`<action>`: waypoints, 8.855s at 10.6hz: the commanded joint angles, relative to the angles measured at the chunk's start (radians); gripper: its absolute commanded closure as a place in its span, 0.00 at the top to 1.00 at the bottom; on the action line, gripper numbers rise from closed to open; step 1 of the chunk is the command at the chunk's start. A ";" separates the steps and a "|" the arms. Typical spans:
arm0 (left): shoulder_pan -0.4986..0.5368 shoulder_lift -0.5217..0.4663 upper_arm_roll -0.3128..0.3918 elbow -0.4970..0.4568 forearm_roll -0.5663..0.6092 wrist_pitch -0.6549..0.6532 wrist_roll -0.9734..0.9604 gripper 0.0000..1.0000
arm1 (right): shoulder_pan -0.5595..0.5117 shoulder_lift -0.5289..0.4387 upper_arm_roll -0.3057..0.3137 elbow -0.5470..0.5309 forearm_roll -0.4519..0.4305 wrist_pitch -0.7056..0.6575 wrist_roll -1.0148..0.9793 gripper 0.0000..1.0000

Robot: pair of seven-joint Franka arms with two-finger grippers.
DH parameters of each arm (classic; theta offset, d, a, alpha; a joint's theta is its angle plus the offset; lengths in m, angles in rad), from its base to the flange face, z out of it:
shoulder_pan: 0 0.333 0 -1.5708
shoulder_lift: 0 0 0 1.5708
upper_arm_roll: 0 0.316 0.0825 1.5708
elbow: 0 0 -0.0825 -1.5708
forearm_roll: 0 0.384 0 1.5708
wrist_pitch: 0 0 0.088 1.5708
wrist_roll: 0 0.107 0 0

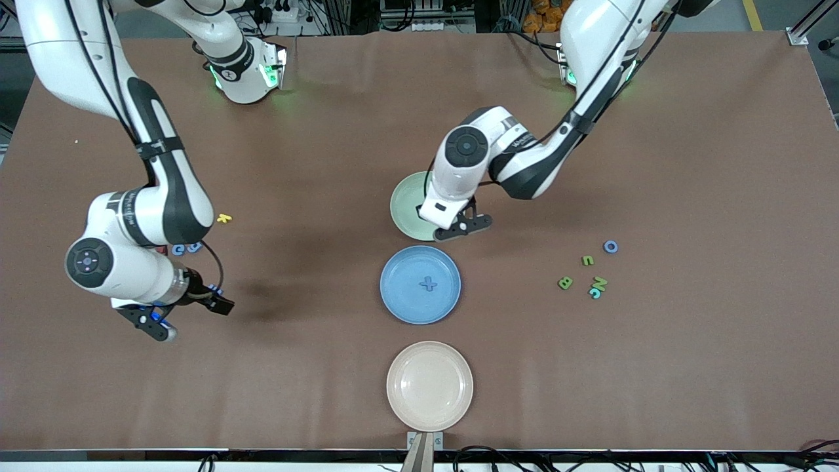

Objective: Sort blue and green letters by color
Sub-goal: 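Drop the green q onto the green plate while the right gripper withdraws, then grasp the blue m with the right gripper while the left gripper withdraws, then drop the blue m into the blue plate while the left gripper lowers, then grasp the green Z with the left gripper and carry it to the green plate, then release the green Z on the plate while the right gripper grasps 6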

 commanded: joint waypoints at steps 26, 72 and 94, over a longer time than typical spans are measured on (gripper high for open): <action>0.645 -0.049 0.051 -0.136 0.094 0.008 1.223 0.87 | 0.071 0.027 0.055 -0.169 -0.008 0.450 -0.008 0.00; 0.591 0.014 -0.088 0.020 0.120 -0.182 0.986 0.13 | -0.219 -0.210 0.012 -0.651 -0.023 0.508 0.150 1.00; 0.028 0.062 -0.102 0.039 0.130 -0.057 -0.059 1.00 | -0.086 -0.175 0.022 -0.503 -0.020 0.487 -0.227 0.00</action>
